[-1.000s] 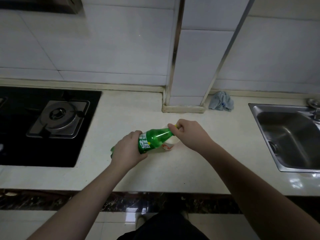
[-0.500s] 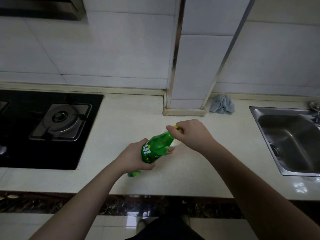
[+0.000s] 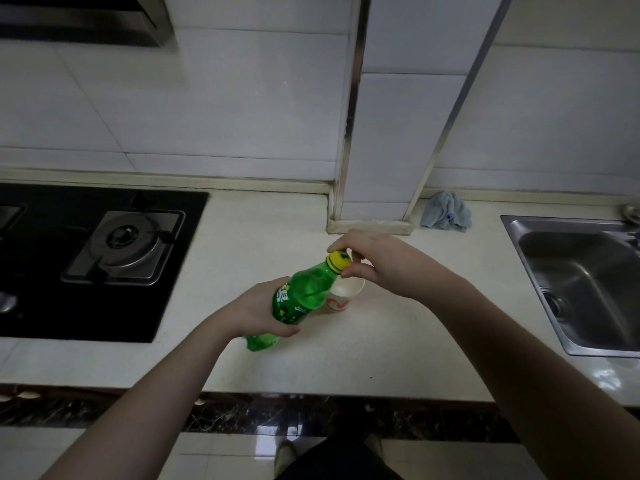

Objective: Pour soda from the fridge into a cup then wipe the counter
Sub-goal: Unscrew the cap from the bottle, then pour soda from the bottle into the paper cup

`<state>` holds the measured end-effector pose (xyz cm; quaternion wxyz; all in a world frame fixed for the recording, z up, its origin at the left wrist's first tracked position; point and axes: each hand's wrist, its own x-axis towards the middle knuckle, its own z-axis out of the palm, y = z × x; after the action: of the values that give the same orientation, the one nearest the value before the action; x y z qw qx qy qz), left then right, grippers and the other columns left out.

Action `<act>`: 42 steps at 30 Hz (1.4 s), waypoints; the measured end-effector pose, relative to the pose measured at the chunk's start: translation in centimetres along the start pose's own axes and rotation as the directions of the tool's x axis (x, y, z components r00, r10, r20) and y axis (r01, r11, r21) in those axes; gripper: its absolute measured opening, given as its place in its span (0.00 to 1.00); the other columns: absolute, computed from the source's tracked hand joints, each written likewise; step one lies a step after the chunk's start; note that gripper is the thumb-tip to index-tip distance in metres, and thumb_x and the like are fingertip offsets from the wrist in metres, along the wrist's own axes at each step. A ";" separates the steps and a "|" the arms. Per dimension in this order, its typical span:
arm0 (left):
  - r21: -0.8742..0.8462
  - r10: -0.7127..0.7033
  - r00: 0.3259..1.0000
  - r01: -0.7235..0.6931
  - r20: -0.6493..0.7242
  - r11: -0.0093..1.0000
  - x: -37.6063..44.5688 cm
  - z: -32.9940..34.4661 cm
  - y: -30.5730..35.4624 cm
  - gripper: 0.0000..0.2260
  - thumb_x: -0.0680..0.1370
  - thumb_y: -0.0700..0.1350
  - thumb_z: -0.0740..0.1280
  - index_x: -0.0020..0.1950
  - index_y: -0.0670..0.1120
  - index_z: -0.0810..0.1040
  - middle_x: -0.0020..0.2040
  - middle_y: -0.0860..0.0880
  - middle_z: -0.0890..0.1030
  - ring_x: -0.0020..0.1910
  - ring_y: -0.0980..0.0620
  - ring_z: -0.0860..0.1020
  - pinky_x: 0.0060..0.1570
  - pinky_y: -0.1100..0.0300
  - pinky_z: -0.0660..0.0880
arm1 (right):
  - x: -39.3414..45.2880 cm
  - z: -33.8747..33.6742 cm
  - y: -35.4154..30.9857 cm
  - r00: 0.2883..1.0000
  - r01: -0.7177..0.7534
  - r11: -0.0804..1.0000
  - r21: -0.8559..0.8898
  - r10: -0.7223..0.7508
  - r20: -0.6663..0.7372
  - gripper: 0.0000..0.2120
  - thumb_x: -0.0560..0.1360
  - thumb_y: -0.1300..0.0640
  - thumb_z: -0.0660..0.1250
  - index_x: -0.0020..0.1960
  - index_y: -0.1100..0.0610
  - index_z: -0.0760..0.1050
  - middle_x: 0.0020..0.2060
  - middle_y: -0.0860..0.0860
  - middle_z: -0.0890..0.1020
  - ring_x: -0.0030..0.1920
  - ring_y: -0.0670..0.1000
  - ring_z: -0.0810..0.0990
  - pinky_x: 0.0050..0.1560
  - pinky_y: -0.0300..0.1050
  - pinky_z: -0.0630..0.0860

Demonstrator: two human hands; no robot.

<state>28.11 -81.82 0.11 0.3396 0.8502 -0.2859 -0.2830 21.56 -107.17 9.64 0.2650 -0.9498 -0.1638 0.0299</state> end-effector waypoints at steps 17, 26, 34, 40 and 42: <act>-0.025 -0.069 0.994 0.068 -0.083 0.997 0.5 0.6 -0.9 0.27 0.62 0.50 0.80 0.58 0.54 0.76 0.48 0.57 0.83 0.46 0.62 0.80 0.49 0.60 0.78 | 1.6 3.9 -1.4 0.868 -0.086 0.704 0.704 0.401 -0.294 0.17 0.74 0.56 0.72 0.57 0.42 0.72 0.55 0.49 0.77 0.51 0.44 0.82 0.55 0.39 0.77; -0.024 -0.085 0.994 0.084 -0.071 0.996 1.0 -0.2 -1.0 0.26 0.63 0.49 0.81 0.58 0.53 0.77 0.48 0.57 0.83 0.46 0.61 0.80 0.47 0.60 0.78 | 2.2 2.2 1.1 0.942 -0.255 0.952 0.171 0.285 -0.179 0.14 0.77 0.45 0.64 0.53 0.52 0.81 0.40 0.45 0.79 0.39 0.40 0.74 0.40 0.38 0.68; 0.001 -0.083 0.996 0.083 -0.043 0.997 1.5 -0.2 -1.0 0.27 0.62 0.51 0.80 0.59 0.54 0.77 0.49 0.57 0.83 0.47 0.60 0.80 0.48 0.59 0.78 | 2.4 2.6 1.6 0.944 -0.203 0.945 0.257 0.258 -0.205 0.11 0.75 0.45 0.67 0.54 0.48 0.79 0.37 0.42 0.76 0.38 0.40 0.73 0.40 0.32 0.67; 0.008 -0.095 0.995 0.096 -0.031 0.995 1.6 -0.3 -1.2 0.26 0.62 0.51 0.80 0.58 0.53 0.77 0.48 0.56 0.83 0.46 0.59 0.81 0.47 0.59 0.79 | 1.9 2.6 2.2 0.971 -0.125 0.960 0.252 0.170 -0.166 0.12 0.78 0.55 0.66 0.60 0.49 0.77 0.53 0.45 0.80 0.50 0.40 0.77 0.53 0.33 0.72; 0.015 -0.097 0.995 0.097 -0.023 0.995 1.6 -0.3 -1.2 0.25 0.62 0.50 0.80 0.57 0.52 0.77 0.47 0.56 0.83 0.45 0.59 0.81 0.46 0.60 0.79 | 1.6 2.5 2.5 0.969 -0.106 0.956 0.275 0.161 -0.186 0.12 0.77 0.60 0.65 0.60 0.50 0.77 0.54 0.44 0.79 0.52 0.38 0.76 0.55 0.28 0.70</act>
<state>29.75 -82.11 -1.05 0.3215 0.8689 -0.2429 -0.2875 23.40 -107.41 6.25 0.4017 -0.9130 -0.0652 -0.0295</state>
